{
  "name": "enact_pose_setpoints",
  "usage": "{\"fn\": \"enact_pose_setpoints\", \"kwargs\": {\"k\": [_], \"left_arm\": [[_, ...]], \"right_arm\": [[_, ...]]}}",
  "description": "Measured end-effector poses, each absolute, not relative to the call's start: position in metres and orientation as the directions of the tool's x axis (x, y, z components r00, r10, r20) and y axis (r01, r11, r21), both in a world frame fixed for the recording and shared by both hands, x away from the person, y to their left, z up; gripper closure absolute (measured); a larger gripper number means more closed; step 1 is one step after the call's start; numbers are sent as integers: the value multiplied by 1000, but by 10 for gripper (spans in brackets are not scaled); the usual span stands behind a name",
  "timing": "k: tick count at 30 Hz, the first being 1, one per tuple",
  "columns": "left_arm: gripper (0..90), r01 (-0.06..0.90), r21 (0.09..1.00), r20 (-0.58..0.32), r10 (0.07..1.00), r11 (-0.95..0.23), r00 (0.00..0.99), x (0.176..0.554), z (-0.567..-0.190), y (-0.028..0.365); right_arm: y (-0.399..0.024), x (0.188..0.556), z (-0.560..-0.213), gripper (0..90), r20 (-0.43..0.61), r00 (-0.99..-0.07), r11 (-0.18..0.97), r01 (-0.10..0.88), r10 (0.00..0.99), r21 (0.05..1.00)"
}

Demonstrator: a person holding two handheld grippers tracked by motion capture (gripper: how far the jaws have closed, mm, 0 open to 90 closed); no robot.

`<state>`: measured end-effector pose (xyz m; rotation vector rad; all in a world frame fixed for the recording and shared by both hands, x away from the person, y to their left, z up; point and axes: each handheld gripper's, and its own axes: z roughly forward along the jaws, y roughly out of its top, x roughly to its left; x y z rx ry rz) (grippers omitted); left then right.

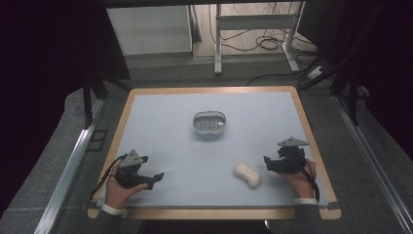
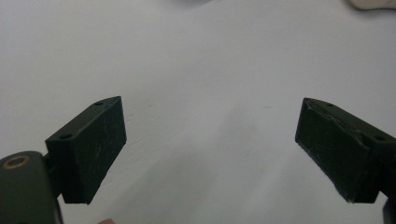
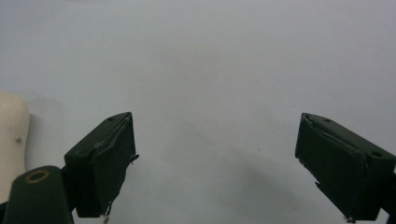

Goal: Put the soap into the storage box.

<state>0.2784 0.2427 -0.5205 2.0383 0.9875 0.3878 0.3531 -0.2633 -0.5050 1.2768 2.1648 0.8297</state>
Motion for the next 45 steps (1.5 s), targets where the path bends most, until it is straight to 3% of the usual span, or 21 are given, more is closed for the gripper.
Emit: {"fn": "enact_pose_setpoints", "kwargs": {"k": [10,28,45], "left_arm": [[94,508,782,-69,761,-360,645,279,-521,244],[95,517,773,-66,763,-368,642,280,-524,242],[95,515,784,-85,761,-347,643,279,-522,244]], "right_arm": [[-269,353,-503,143,-66,-442,346,593,895,727],[-263,343,-484,173,-67,-506,376,539,860,754],[-245,339,-458,210,-57,-588,441,536,807,719]]}}
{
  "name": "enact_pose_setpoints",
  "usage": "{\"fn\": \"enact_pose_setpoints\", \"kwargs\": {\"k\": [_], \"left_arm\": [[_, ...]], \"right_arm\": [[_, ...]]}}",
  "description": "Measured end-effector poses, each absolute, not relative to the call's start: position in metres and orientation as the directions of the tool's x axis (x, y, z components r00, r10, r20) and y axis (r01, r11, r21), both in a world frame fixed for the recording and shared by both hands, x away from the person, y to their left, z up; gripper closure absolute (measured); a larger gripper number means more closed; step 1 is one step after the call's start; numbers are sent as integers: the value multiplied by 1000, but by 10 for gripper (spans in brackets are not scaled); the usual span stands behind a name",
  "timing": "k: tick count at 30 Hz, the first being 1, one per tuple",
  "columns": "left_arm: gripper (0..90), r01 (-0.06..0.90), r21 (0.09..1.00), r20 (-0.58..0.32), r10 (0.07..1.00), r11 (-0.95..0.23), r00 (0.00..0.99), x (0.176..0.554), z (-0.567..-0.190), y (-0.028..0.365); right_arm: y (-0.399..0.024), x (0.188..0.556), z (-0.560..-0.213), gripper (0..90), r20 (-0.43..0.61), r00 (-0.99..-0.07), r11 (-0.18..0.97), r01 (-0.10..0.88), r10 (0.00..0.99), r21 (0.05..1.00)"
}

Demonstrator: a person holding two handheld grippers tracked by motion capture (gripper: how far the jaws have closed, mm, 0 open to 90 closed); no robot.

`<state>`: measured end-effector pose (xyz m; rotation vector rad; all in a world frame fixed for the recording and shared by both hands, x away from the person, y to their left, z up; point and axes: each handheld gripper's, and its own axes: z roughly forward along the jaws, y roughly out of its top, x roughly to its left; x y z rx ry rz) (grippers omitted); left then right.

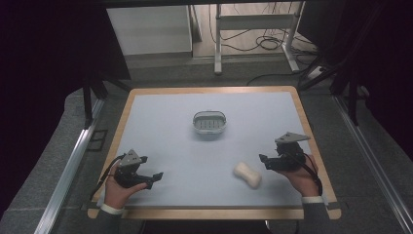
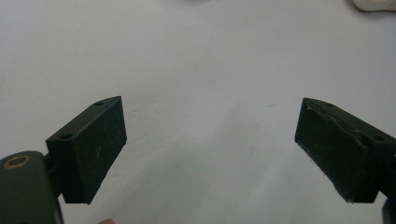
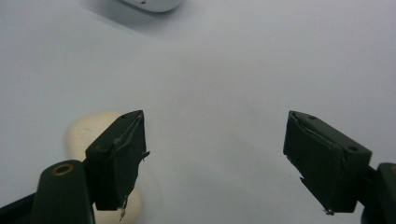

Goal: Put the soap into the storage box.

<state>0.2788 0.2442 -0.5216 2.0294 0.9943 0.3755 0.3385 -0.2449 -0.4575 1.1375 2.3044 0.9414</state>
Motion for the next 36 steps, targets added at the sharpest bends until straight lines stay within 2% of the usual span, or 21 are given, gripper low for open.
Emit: {"fn": "enact_pose_setpoints", "kwargs": {"k": [24,36], "left_arm": [[96,515,779,-90,749,-358,656,279,-523,241],[97,510,779,-82,747,-365,660,279,-523,240]], "right_arm": [[-199,337,-451,208,-67,-714,609,541,697,580],[-181,340,-462,210,-66,-753,692,562,655,453]]}}
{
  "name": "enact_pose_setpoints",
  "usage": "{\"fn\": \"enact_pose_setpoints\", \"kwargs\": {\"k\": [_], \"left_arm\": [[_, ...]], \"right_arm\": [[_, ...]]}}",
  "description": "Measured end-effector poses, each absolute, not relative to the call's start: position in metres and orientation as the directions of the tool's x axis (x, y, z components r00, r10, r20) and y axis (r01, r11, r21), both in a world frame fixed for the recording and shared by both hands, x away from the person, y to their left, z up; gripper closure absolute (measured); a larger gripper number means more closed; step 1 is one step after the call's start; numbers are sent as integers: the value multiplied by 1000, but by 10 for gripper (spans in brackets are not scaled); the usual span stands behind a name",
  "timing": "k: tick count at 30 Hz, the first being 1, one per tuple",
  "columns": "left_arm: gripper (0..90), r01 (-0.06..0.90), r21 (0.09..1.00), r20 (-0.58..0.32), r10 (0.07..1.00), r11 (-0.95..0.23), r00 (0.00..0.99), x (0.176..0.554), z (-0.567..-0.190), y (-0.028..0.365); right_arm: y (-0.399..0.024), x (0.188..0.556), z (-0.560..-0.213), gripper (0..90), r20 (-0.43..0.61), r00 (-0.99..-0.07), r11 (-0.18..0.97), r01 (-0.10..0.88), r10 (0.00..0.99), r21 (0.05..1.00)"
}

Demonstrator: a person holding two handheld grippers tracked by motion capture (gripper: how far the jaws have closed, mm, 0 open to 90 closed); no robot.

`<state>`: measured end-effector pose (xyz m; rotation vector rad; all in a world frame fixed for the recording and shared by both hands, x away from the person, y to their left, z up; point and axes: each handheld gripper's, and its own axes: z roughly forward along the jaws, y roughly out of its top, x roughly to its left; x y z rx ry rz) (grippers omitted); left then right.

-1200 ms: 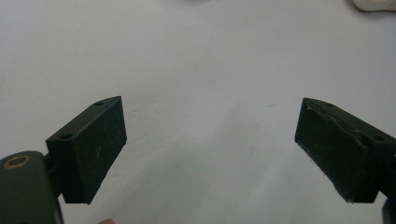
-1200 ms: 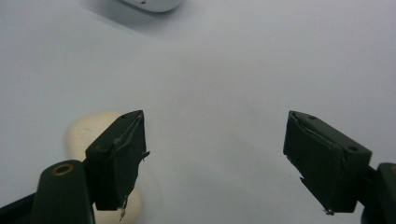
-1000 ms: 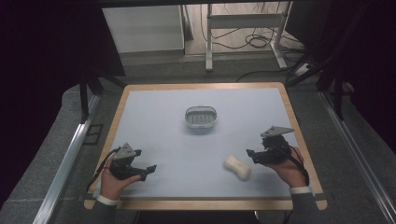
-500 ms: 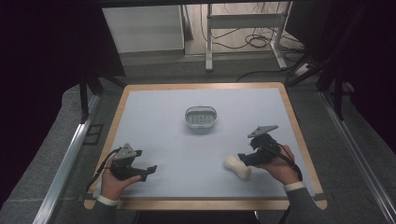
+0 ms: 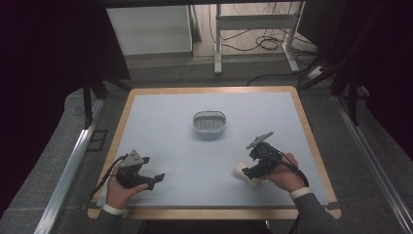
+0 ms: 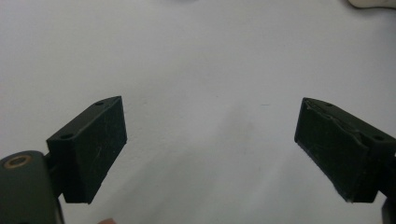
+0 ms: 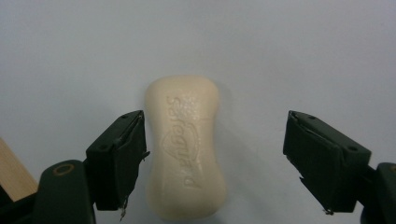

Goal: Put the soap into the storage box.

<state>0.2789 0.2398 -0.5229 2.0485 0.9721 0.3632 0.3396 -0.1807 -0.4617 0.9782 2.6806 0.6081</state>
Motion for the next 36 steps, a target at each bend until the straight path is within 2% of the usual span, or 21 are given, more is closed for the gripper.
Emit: {"fn": "enact_pose_setpoints", "kwargs": {"k": [10,24,31,34,36], "left_arm": [[97,512,776,-83,746,-368,661,279,-523,239],[98,513,775,-81,746,-369,661,279,-523,239],[98,511,779,-84,746,-365,661,279,-523,240],[98,511,777,-80,747,-368,660,279,-522,241],[98,511,776,-80,747,-368,660,279,-523,240]], "right_arm": [[-167,342,-477,234,-48,-769,734,587,637,343],[-157,345,-486,305,-51,-767,748,605,639,272],[-154,347,-493,387,-50,-770,757,610,636,233],[-154,348,-494,476,-38,-767,753,617,640,228],[-154,349,-495,490,-31,-767,752,619,641,228]]}}
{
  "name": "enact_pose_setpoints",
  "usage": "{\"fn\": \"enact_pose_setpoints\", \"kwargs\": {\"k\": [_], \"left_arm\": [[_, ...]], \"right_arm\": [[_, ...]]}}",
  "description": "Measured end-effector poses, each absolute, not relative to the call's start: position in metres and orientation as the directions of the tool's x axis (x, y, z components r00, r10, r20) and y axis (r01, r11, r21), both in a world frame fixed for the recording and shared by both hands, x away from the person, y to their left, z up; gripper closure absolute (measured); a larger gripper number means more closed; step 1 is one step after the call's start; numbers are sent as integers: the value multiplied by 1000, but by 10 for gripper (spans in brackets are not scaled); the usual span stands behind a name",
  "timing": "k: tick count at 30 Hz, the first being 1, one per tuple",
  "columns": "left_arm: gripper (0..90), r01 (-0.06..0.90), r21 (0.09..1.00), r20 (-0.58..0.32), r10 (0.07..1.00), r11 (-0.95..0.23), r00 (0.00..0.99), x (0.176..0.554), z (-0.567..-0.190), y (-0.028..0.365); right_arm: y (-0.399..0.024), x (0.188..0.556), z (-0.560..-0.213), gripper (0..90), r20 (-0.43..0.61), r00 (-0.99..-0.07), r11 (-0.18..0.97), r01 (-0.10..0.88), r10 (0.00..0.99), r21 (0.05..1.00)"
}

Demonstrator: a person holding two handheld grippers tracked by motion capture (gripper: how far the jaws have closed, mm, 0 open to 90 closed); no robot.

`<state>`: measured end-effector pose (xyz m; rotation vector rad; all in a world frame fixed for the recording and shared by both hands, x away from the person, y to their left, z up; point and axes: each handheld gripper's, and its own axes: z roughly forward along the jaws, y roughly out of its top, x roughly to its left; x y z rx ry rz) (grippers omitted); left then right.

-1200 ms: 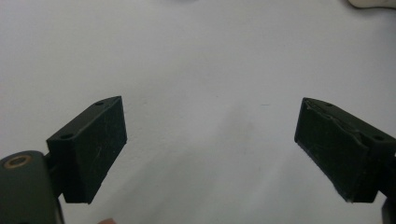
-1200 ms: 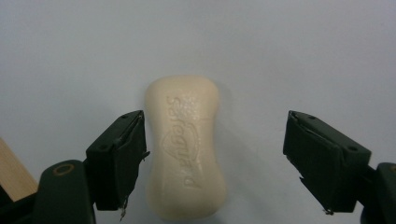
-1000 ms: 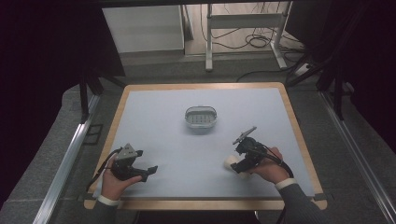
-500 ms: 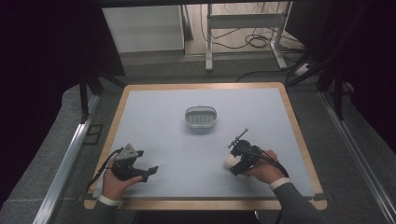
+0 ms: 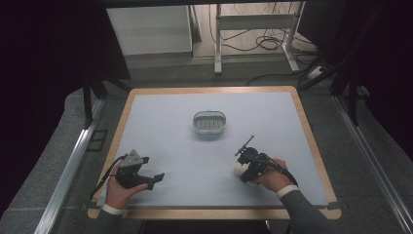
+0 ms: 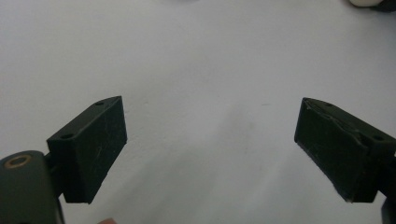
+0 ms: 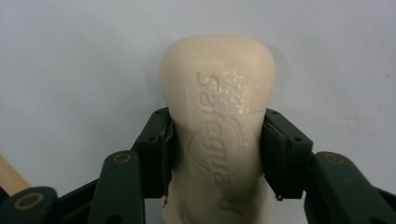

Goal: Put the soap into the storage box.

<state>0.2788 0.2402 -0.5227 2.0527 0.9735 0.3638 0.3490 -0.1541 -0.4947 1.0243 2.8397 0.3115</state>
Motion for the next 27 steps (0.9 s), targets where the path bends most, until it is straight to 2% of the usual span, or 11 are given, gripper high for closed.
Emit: {"fn": "enact_pose_setpoints", "kwargs": {"k": [5,27], "left_arm": [[98,511,776,-78,748,-369,659,279,-523,240],[100,512,775,-75,751,-371,657,279,-523,242]], "right_arm": [[-154,350,-493,496,-41,-773,763,614,633,202],[-150,365,-453,497,-71,-804,784,551,591,285]]}}
